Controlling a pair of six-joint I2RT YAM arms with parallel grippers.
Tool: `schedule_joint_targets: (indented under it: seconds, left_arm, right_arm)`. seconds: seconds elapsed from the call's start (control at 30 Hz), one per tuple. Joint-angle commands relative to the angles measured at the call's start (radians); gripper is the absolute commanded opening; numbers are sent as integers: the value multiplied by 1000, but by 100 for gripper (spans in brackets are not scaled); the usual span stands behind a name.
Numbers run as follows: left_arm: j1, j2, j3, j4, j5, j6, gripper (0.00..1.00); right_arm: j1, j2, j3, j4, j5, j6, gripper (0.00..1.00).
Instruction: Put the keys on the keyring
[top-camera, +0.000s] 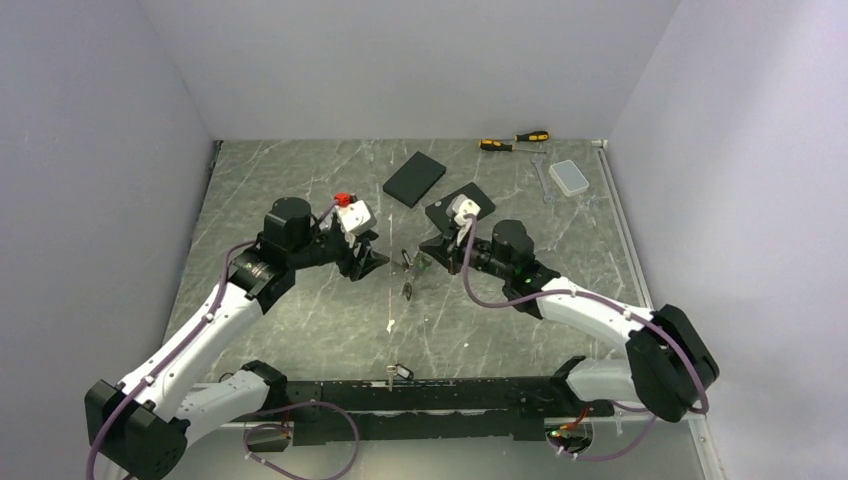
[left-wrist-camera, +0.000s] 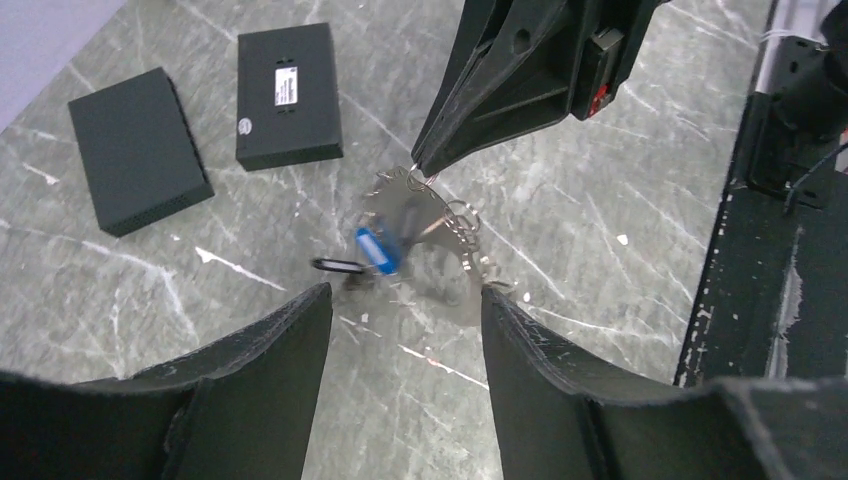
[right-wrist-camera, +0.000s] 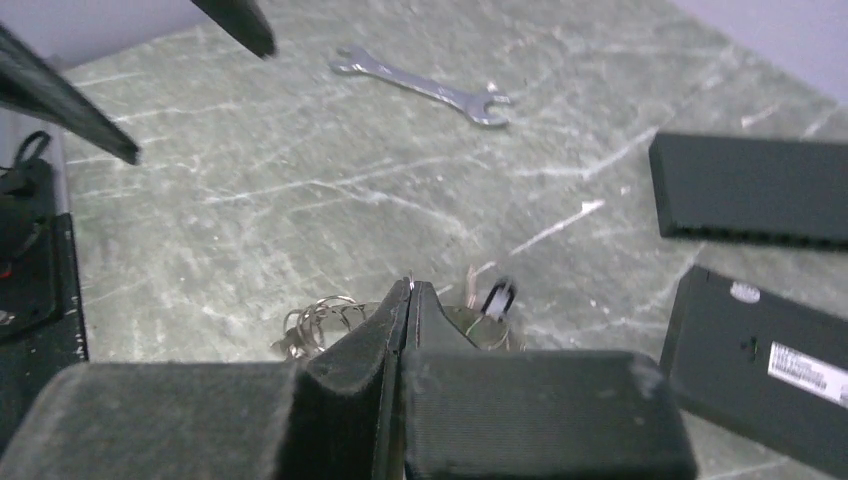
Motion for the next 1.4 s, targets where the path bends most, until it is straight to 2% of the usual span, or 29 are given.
schedule_joint_targets:
  seconds: [0.0, 0.33, 0.6, 0.7, 0.9, 1.3, 1.37]
  left_arm:
    - [1, -29, 41, 11, 129, 19, 61]
    - [27, -26, 51, 77, 330, -54, 56]
    - [65, -29, 36, 206, 435, -157, 50]
    - [68, -19, 45, 201, 469, -164, 49]
    - [69, 13, 43, 236, 594, -189, 53]
    - [67, 30, 32, 306, 615, -221, 47]
    - [67, 32, 27, 329, 613, -273, 43]
  right_arm:
    - [2, -97, -26, 209, -118, -44, 0]
    - [17, -195, -20, 292, -245, 14, 0]
    - [36, -187, 3, 338, -351, 58, 0]
    - [44, -183, 8, 368, -367, 79, 0]
    - [61, -187, 29, 378, -359, 80, 0]
    - [89, -184, 53, 367, -346, 65, 0]
    - [92, -180, 55, 369, -345, 65, 0]
